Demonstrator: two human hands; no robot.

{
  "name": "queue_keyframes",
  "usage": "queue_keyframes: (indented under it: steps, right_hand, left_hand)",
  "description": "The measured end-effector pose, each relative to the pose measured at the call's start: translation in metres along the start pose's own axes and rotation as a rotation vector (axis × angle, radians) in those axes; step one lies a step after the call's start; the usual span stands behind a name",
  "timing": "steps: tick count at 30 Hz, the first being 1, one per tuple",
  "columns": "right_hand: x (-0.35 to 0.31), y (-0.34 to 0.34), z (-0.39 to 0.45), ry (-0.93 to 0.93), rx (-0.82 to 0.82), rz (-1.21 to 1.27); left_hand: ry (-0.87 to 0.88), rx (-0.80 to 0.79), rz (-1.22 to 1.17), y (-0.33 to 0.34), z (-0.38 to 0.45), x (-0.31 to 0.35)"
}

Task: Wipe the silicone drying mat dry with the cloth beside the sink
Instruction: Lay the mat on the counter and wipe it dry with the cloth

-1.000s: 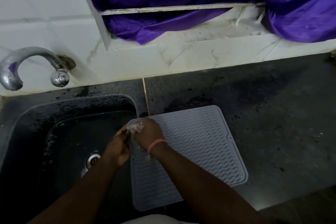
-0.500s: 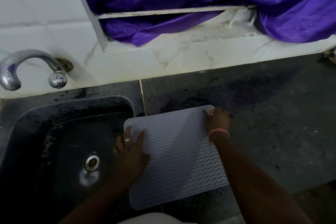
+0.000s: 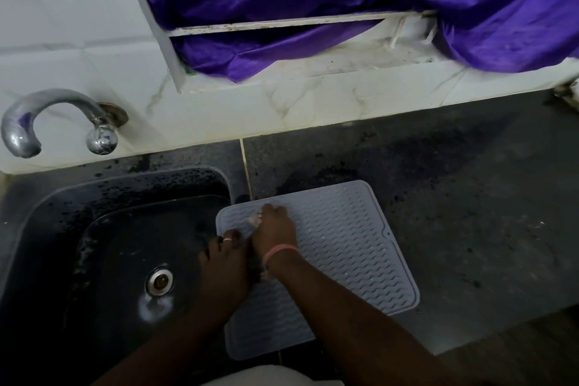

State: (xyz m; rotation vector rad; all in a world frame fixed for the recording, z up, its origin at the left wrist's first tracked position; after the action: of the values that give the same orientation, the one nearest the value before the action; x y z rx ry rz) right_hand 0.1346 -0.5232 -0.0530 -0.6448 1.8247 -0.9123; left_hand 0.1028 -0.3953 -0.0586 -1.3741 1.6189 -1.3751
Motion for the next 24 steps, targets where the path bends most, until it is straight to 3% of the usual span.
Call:
queue_keyframes:
  steps: [3,9,13,19,24]
  right_hand:
    - [0.005,-0.005,0.01,-0.049,-0.067,0.118]
    - [0.141,-0.105,0.039,0.245,0.252,0.026]
    - [0.19,-0.118,0.038,0.391,0.318,0.024]
    - [0.095,-0.069,0.01,0.308,0.24,0.006]
    - [0.009,-0.005,0.0,-0.067,0.005,-0.004]
  left_hand:
    - [-0.012,-0.019,-0.005,0.002,0.0,-0.001]
    - [0.005,-0.054,-0.047,0.004,0.0,0.0]
    - [-0.003,-0.059,-0.025,0.004,0.0,0.0]
    - [0.0,-0.056,-0.022,-0.001,-0.001,0.003]
    - [-0.012,-0.03,-0.045,-0.002,-0.002,0.001]
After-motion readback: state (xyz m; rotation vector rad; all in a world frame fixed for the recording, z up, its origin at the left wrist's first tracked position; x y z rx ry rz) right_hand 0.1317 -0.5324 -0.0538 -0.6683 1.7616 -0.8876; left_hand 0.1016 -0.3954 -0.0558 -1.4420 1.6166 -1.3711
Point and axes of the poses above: each hand's wrist, its own z-axis towards the middle knuckle, its own y-axis out of the palm, x = y × z, the point moved 8 cm from there along z, towards the middle knuckle
